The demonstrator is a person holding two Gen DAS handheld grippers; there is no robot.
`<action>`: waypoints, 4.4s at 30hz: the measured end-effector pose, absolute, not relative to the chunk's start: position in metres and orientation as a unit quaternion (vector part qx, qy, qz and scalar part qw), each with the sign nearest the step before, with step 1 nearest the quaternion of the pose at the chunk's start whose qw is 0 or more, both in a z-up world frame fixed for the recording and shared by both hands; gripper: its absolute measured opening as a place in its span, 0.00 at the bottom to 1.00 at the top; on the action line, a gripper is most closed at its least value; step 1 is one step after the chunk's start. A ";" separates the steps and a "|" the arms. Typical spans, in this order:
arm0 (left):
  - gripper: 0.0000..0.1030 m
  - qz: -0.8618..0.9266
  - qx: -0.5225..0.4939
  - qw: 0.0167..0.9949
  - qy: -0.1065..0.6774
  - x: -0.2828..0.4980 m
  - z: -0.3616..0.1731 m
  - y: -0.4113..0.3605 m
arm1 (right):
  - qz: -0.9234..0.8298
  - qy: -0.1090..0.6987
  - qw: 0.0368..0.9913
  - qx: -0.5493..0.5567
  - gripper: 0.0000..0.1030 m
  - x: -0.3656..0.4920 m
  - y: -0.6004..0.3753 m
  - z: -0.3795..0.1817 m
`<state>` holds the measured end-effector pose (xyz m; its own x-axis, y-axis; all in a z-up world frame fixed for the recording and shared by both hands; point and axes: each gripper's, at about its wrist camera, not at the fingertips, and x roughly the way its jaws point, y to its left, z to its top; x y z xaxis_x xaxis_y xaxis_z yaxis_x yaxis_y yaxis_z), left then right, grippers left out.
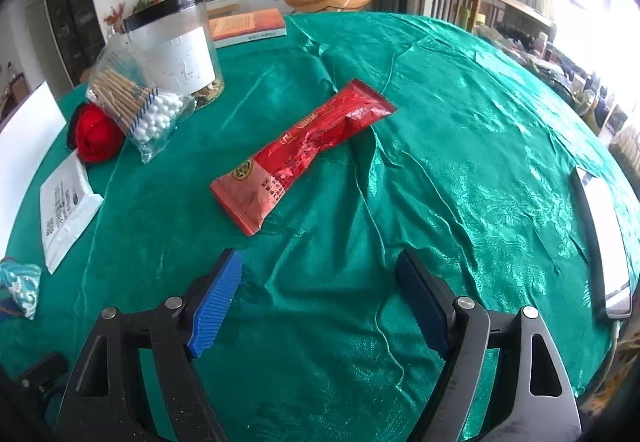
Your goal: Organize soft objects
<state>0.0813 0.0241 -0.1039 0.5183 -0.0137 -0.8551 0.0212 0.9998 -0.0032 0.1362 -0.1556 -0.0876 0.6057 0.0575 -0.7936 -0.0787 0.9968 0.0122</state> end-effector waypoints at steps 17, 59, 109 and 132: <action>1.00 0.037 -0.023 0.892 0.450 0.136 -0.105 0.049 | -0.009 0.460 0.888 0.006 0.98 0.191 -0.151 -0.092; 1.00 0.038 -0.024 0.892 0.450 0.135 -0.105 0.048 | -0.011 0.459 0.888 0.006 0.99 0.190 -0.151 -0.092; 1.00 0.039 -0.024 0.892 0.450 0.135 -0.105 0.048 | -0.011 0.459 0.888 0.007 0.99 0.190 -0.151 -0.092; 1.00 0.039 -0.023 0.892 0.450 0.135 -0.105 0.048 | -0.012 0.459 0.888 0.007 0.99 0.190 -0.151 -0.092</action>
<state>0.1348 0.0480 -0.1054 0.5923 0.0486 -0.8043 -0.0909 0.9958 -0.0067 0.1899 -0.1511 -0.0916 0.5787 -0.0146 -0.8154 0.0269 0.9996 0.0012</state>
